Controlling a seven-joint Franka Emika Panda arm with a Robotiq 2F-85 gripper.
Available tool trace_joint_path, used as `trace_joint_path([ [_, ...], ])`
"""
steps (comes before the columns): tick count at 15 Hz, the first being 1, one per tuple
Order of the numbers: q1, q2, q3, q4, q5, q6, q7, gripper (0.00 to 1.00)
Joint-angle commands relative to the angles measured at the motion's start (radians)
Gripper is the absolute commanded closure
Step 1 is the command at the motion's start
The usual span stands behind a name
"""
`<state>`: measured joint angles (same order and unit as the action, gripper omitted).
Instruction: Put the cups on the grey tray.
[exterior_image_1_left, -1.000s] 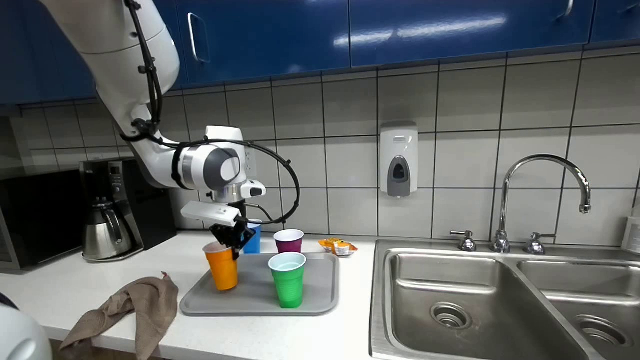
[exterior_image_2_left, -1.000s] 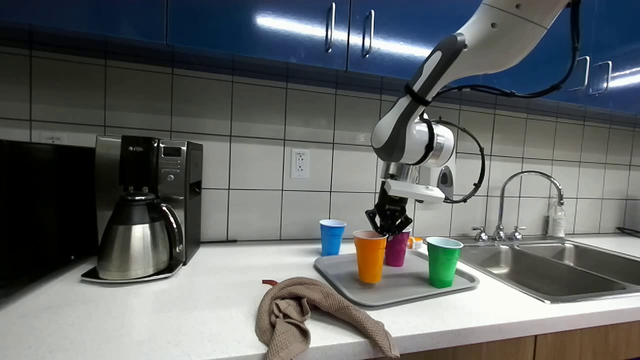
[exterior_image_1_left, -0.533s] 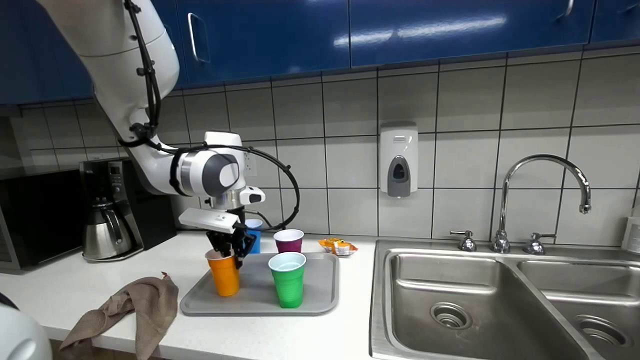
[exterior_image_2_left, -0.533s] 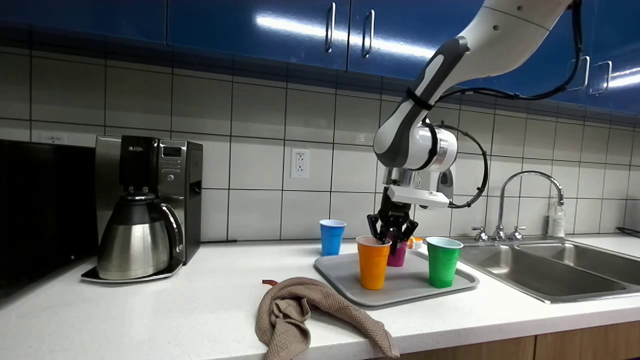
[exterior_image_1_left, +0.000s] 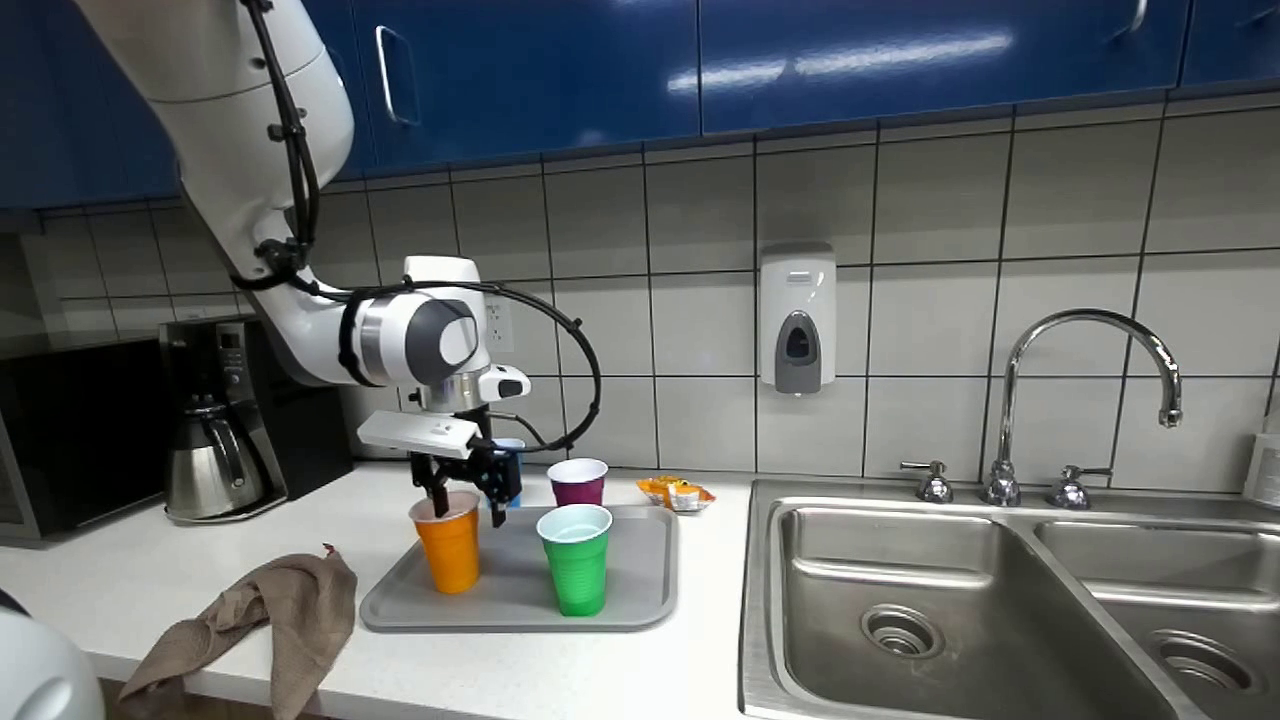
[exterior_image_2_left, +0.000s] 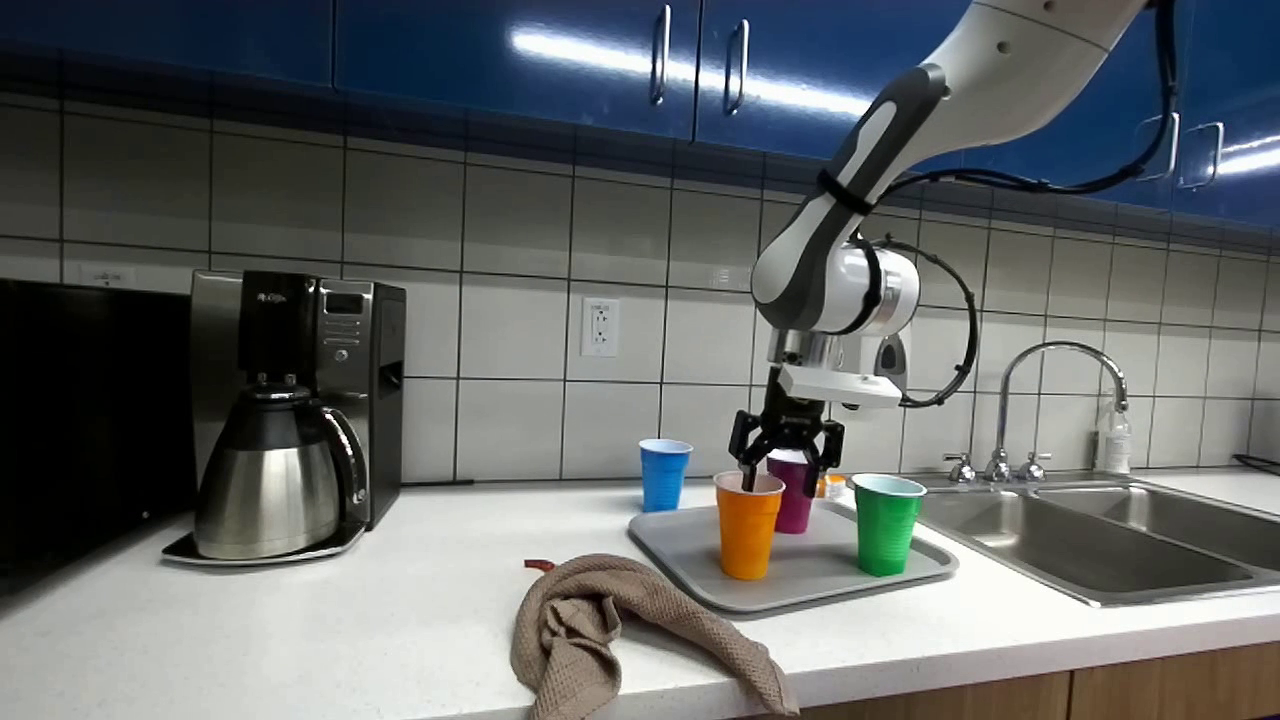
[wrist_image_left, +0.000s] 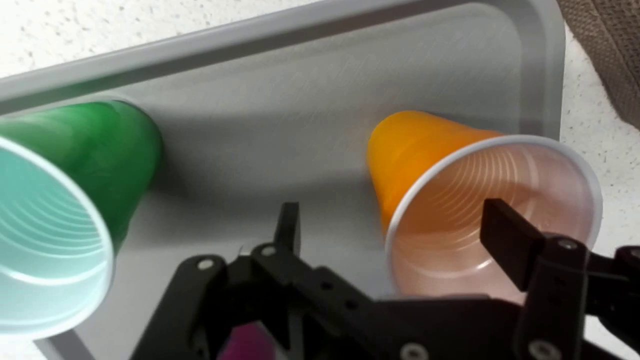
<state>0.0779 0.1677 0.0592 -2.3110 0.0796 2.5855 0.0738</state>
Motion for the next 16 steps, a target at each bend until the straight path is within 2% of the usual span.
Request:
trace_joint_path([
  [1, 0.003, -0.057, -0.008, -0.021, -0.039, -0.020, 0.034, 0.00],
  [11, 0.010, -0.023, -0.005, 0.106, -0.044, -0.029, 0.072, 0.00],
  [16, 0.017, 0.047, -0.011, 0.200, -0.071, -0.008, 0.101, 0.00],
])
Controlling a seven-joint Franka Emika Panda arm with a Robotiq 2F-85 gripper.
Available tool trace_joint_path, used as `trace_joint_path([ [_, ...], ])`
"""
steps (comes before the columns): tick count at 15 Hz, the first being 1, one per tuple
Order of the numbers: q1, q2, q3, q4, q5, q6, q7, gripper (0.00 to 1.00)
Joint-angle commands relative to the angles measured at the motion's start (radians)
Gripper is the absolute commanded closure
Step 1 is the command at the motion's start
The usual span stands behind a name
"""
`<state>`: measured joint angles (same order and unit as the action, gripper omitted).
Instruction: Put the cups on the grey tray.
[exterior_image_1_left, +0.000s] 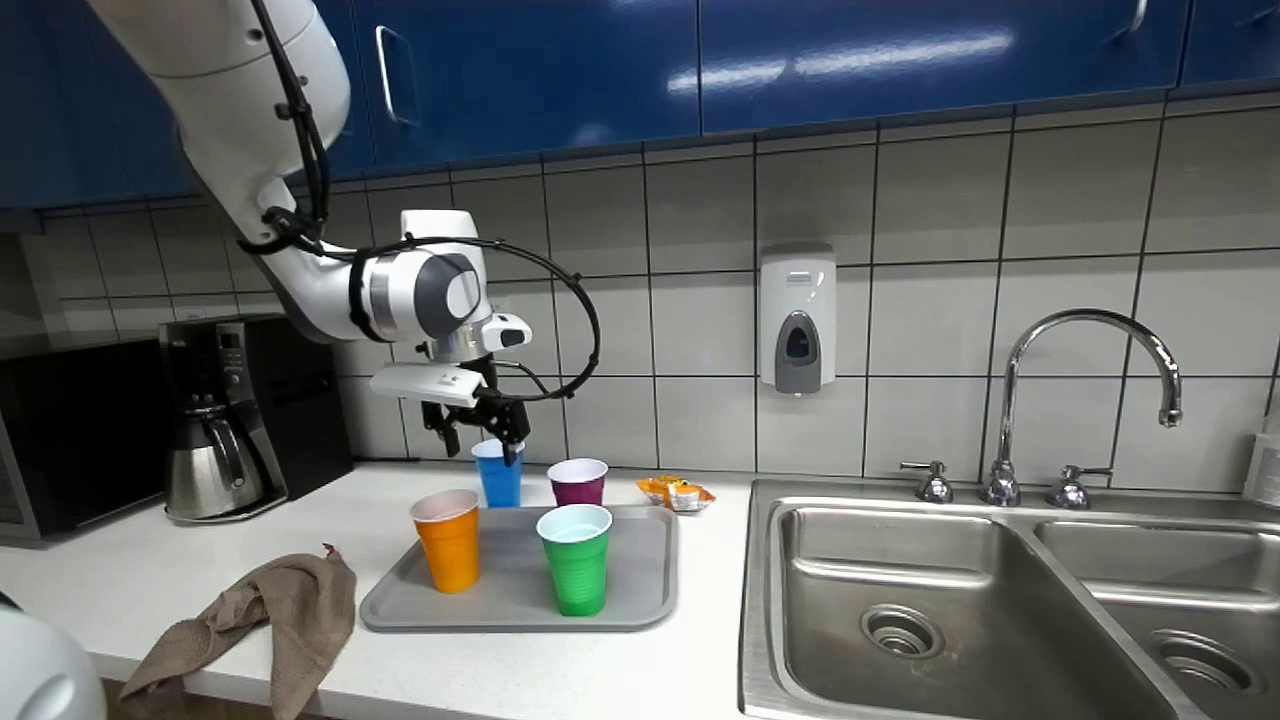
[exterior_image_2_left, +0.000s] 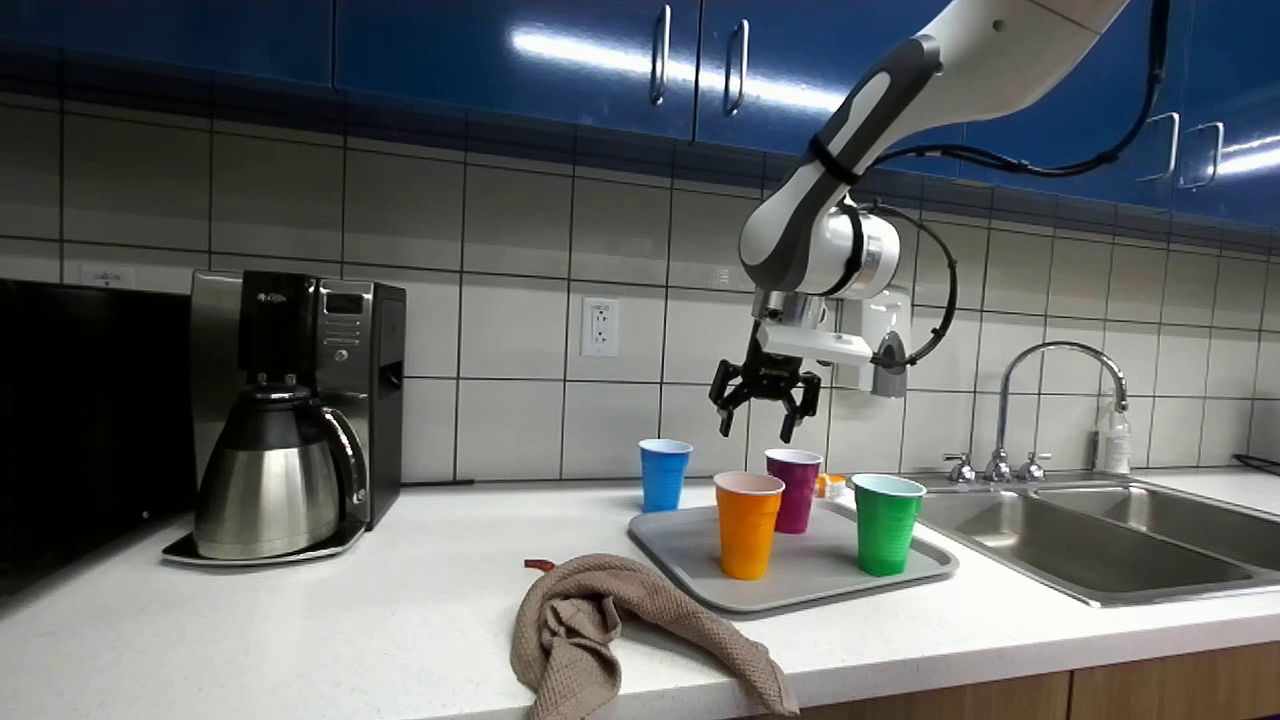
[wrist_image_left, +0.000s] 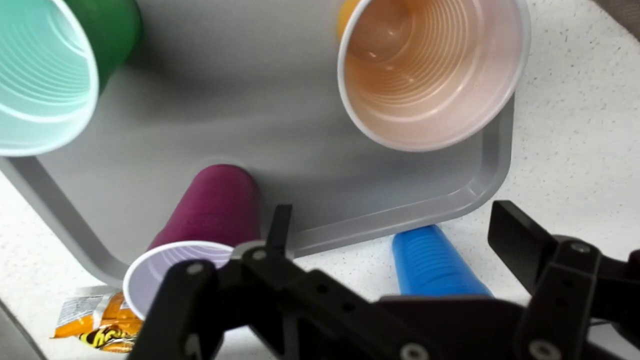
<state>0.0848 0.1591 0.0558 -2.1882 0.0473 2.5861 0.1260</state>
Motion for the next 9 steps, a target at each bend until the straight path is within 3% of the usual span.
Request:
trace_joint_path([
  [1, 0.011, 0.074, -0.009, 0.100, -0.044, -0.012, 0.053, 0.00],
  [9, 0.025, 0.253, -0.035, 0.314, -0.050, -0.057, 0.085, 0.00],
])
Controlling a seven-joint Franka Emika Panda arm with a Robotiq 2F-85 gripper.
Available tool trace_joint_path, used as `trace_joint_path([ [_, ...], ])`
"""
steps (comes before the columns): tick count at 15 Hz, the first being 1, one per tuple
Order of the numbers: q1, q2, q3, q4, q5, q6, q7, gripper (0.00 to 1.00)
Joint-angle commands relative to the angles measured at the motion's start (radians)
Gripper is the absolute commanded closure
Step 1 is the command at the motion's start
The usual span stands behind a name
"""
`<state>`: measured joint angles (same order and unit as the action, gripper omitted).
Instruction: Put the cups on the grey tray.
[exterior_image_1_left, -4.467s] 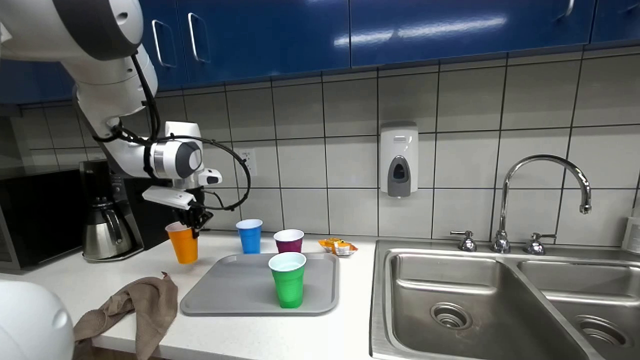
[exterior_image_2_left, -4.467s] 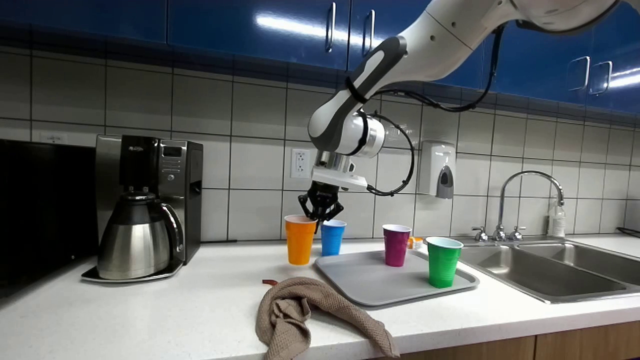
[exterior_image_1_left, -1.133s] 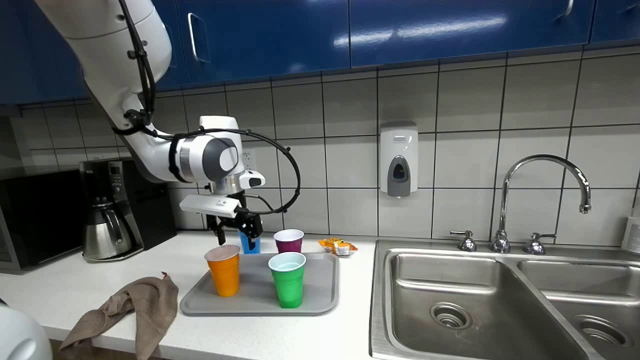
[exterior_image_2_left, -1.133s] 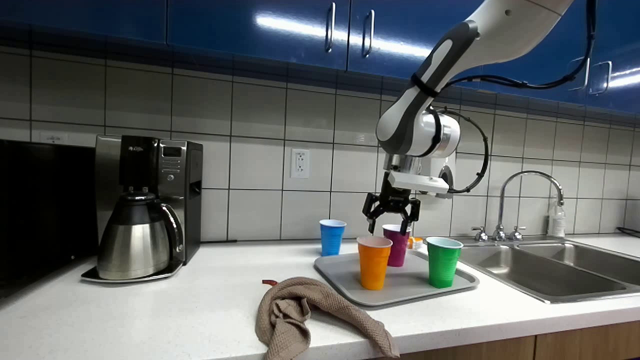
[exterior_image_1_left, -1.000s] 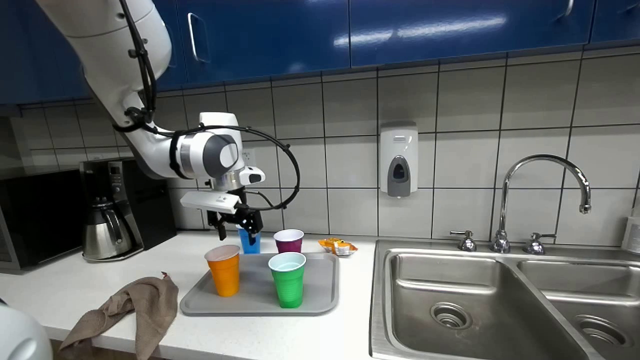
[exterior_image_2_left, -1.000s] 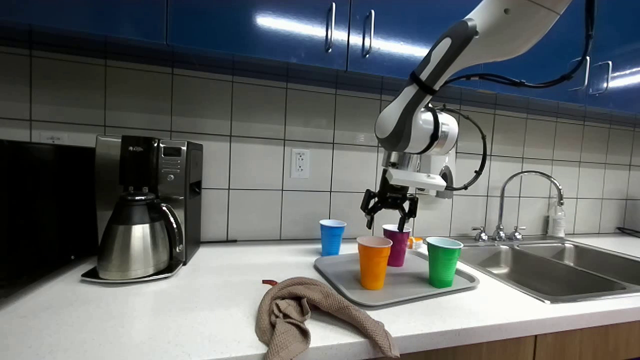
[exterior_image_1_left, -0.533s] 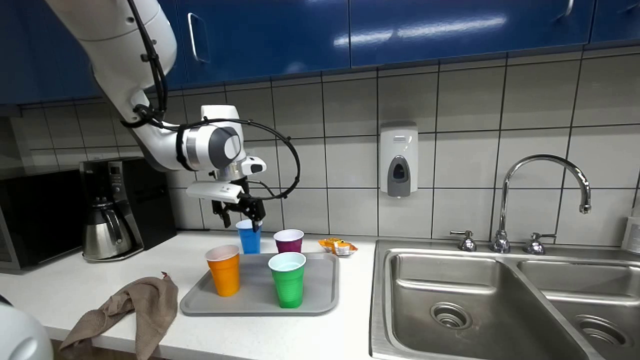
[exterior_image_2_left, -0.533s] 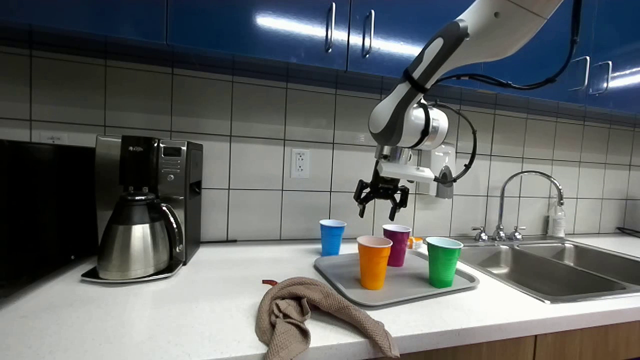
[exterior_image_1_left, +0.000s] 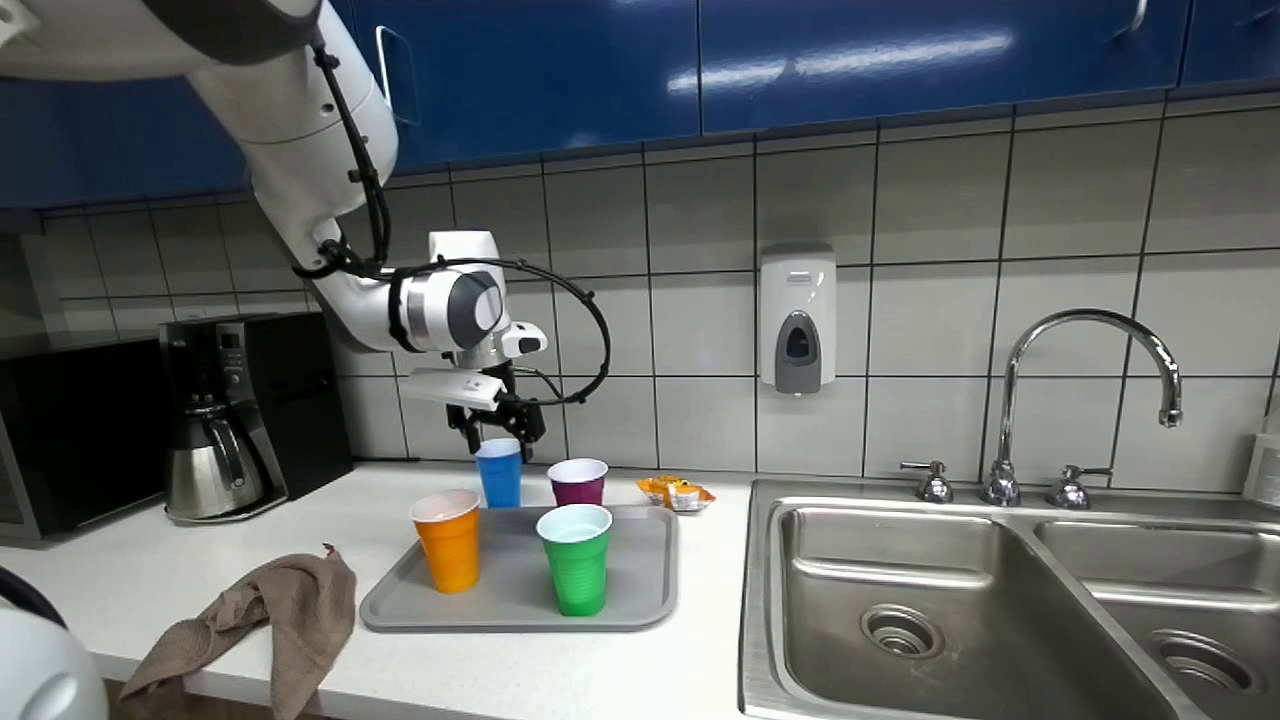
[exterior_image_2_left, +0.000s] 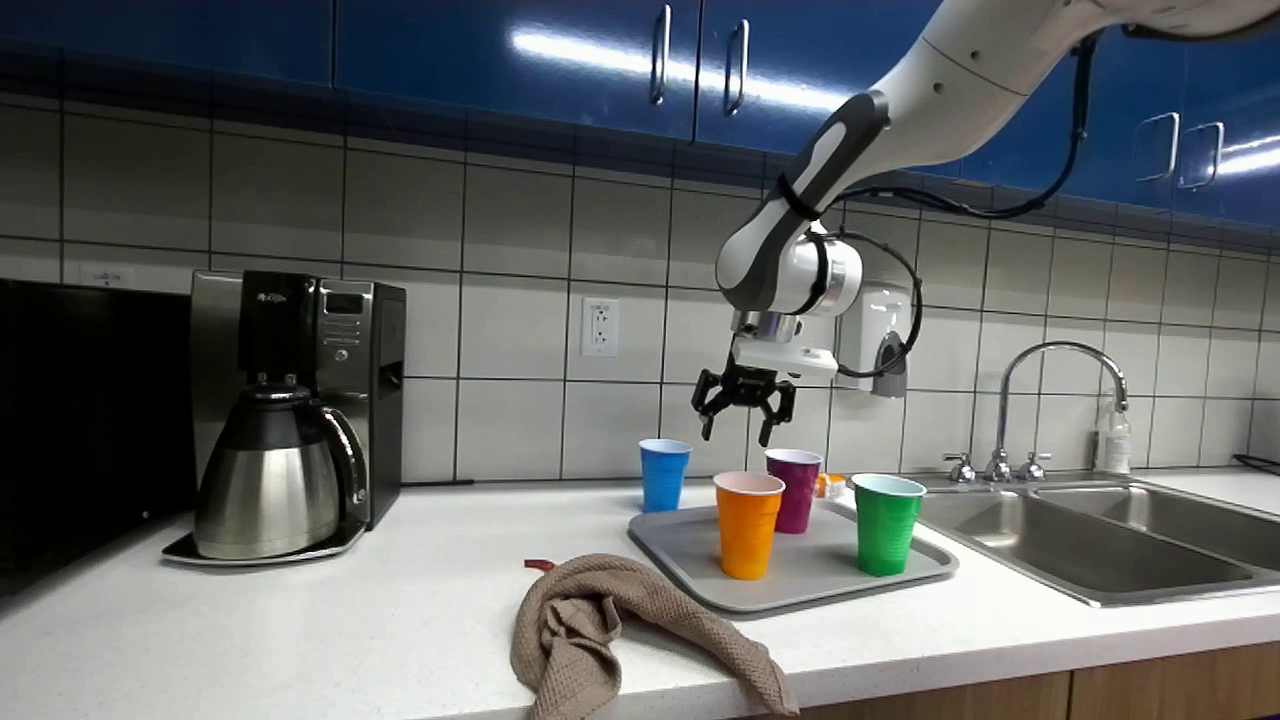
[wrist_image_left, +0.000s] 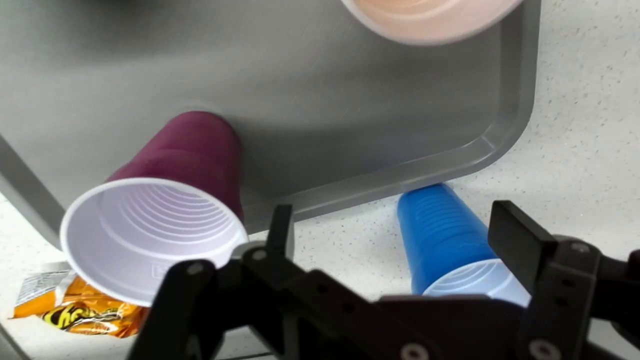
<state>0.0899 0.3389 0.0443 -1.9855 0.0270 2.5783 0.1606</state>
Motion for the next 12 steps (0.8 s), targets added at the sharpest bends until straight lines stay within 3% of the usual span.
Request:
trace_joint_path([
  [1, 0.022, 0.094, -0.027, 0.139, -0.025, -0.054, 0.054, 0.00],
  [12, 0.069, 0.281, -0.060, 0.408, -0.027, -0.125, 0.116, 0.00],
])
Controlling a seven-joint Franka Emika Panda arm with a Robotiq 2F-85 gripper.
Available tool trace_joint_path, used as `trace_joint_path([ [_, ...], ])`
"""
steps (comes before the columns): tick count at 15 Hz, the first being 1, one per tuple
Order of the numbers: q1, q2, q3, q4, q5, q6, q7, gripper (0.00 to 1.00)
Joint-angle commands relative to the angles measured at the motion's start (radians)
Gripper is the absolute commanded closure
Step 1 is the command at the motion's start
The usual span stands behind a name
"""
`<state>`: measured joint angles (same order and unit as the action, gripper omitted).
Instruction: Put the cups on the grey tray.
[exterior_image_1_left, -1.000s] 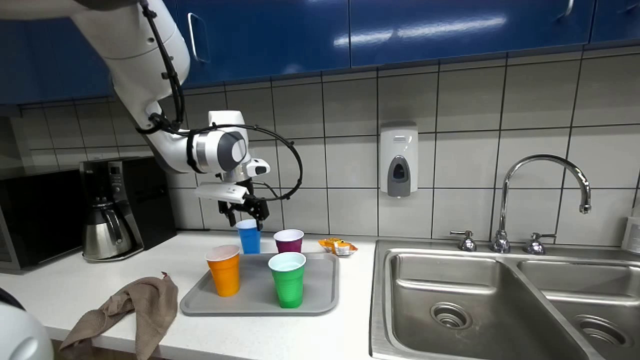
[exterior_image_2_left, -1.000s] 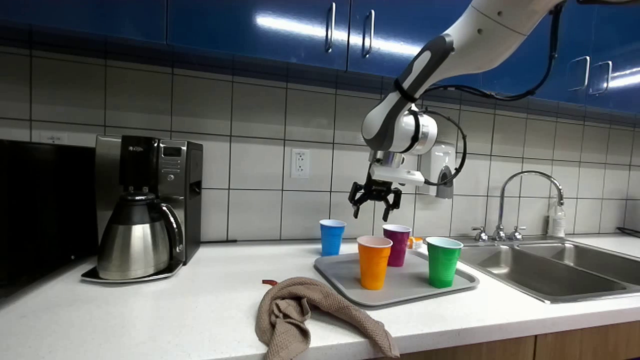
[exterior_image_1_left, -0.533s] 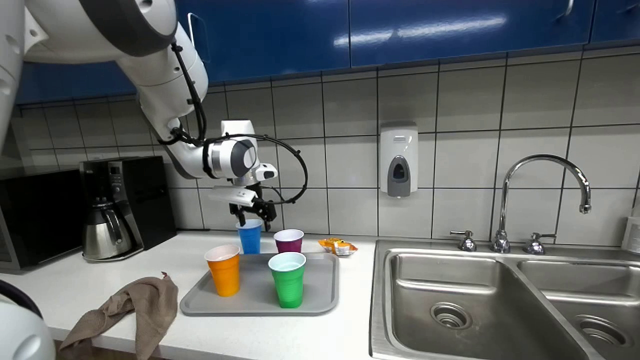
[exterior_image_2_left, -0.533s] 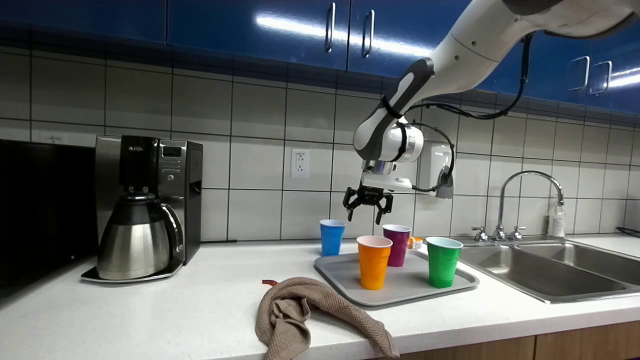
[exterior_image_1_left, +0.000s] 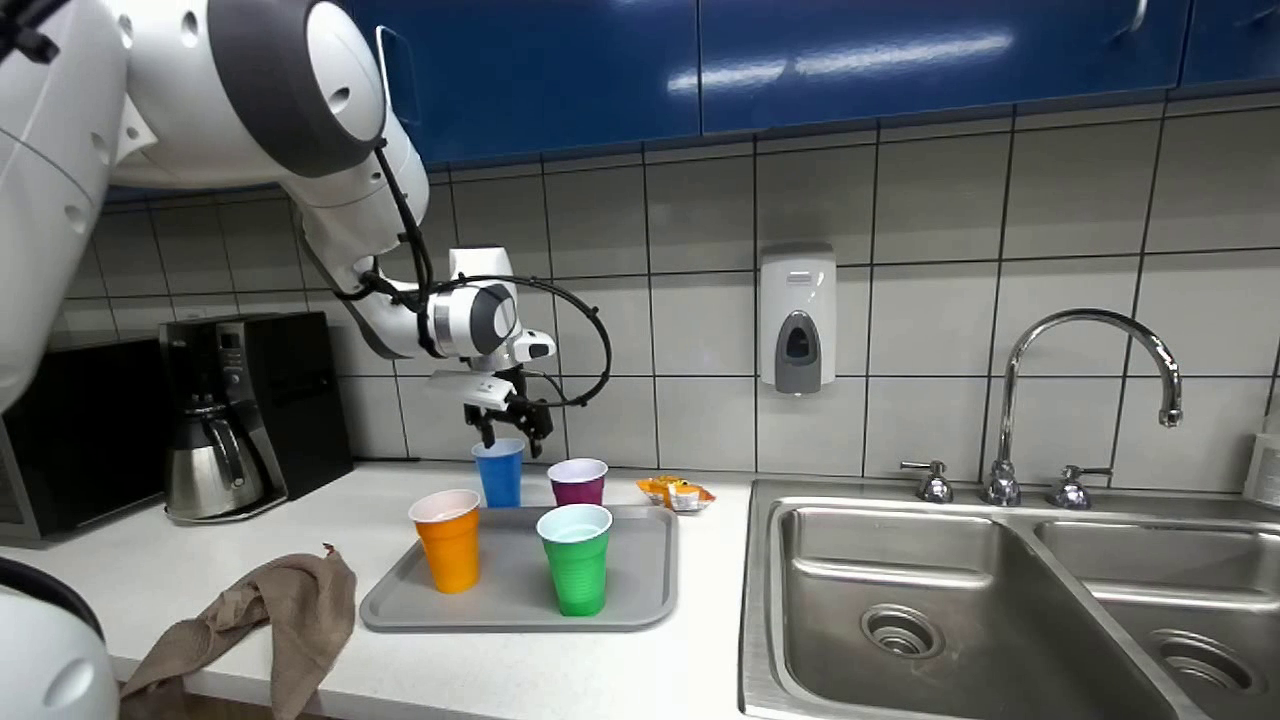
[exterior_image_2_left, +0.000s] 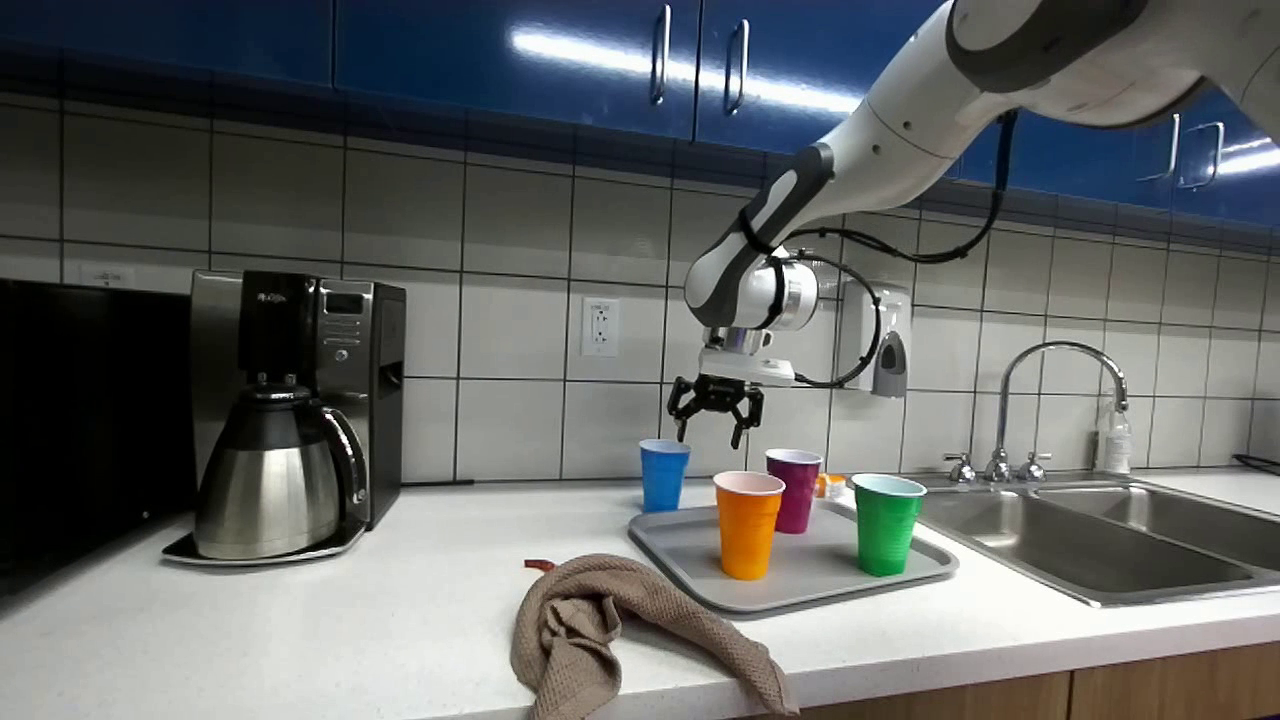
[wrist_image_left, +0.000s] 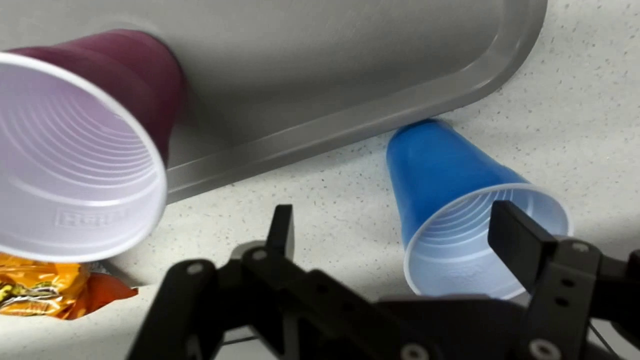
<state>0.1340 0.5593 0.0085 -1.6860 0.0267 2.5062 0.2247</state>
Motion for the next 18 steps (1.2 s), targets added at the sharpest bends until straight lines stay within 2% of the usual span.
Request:
trace_joint_path([
  [1, 0.027, 0.078, -0.024, 0.132, -0.024, -0.056, 0.053, 0.00],
  [10, 0.056, 0.196, -0.057, 0.288, -0.026, -0.077, 0.097, 0.00],
  [18, 0.062, 0.230, -0.065, 0.313, -0.024, -0.119, 0.105, 0.00],
])
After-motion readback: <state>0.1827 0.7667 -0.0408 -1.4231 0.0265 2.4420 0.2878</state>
